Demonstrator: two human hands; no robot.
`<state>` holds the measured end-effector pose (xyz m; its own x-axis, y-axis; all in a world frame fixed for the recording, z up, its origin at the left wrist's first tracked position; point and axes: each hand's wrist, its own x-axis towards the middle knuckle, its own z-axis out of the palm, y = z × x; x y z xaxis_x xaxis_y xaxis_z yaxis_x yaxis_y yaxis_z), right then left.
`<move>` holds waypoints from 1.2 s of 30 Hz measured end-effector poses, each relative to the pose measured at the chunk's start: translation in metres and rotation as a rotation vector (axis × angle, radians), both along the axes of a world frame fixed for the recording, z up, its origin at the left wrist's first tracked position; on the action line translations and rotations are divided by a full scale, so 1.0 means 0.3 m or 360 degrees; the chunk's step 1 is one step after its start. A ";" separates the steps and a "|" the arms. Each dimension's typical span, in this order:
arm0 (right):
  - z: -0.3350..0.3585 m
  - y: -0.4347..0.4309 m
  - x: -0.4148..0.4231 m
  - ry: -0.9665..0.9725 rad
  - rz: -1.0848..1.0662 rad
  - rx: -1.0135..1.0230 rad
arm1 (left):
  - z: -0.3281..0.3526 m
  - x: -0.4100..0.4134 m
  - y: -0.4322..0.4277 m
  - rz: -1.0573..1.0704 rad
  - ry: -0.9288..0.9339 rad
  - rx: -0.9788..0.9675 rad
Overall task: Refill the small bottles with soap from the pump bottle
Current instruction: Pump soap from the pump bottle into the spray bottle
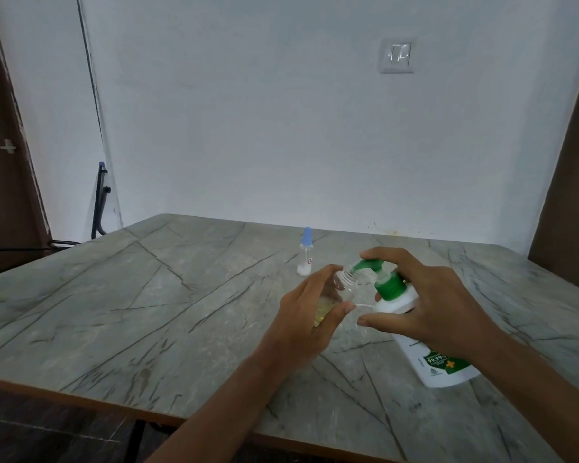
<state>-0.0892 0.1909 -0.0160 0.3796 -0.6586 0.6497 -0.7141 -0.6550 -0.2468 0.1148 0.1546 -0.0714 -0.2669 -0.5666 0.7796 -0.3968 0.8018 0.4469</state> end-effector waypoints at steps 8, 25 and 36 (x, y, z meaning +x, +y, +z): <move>0.001 -0.016 -0.003 -0.0083 0.0013 0.0044 | -0.006 0.006 -0.007 0.0024 -0.0039 -0.0021; 0.004 0.000 0.000 0.0002 0.0006 -0.0012 | -0.003 -0.002 -0.003 0.0063 -0.0035 -0.0040; 0.002 -0.006 0.001 -0.0081 0.0016 -0.0024 | -0.003 0.001 0.000 0.0065 -0.0051 -0.0016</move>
